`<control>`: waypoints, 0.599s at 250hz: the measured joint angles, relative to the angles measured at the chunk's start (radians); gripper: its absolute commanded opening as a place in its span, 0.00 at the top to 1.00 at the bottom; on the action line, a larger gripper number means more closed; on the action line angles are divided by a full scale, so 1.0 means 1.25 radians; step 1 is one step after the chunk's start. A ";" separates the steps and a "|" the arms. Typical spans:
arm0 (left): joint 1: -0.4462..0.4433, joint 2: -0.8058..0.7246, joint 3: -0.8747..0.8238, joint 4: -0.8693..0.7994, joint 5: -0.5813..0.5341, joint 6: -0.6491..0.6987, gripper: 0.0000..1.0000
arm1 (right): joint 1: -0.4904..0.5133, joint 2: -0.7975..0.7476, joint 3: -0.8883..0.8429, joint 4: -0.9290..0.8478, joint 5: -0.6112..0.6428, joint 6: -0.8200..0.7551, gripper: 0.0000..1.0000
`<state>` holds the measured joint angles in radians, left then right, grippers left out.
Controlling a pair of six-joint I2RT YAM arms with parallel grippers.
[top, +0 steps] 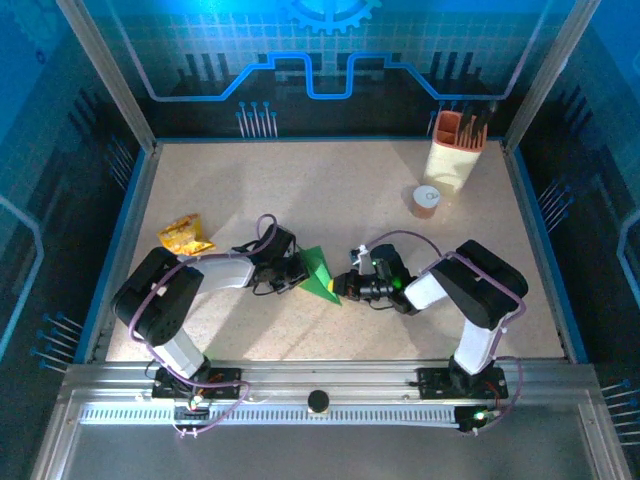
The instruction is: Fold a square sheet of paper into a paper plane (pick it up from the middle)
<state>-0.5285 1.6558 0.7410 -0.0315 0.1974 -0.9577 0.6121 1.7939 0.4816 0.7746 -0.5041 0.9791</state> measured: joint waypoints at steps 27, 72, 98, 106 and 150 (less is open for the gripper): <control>0.000 0.000 0.002 -0.007 -0.001 0.004 0.91 | -0.005 0.000 0.005 -0.013 -0.009 -0.006 0.99; 0.000 0.000 0.004 -0.011 -0.002 0.016 0.90 | -0.010 0.000 0.007 -0.016 -0.021 -0.009 0.99; 0.000 0.000 0.007 -0.015 -0.002 0.021 0.89 | -0.010 0.000 0.009 -0.022 -0.023 -0.009 0.99; 0.000 0.000 0.007 -0.016 -0.003 0.022 0.89 | -0.010 0.000 0.011 -0.027 -0.023 -0.009 0.99; 0.000 -0.012 0.007 -0.025 -0.010 0.034 0.88 | -0.010 0.000 0.023 -0.067 -0.022 -0.014 0.99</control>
<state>-0.5285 1.6409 0.7502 -0.0631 0.1852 -0.9146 0.5999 1.7935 0.5106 0.6914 -0.5316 0.9611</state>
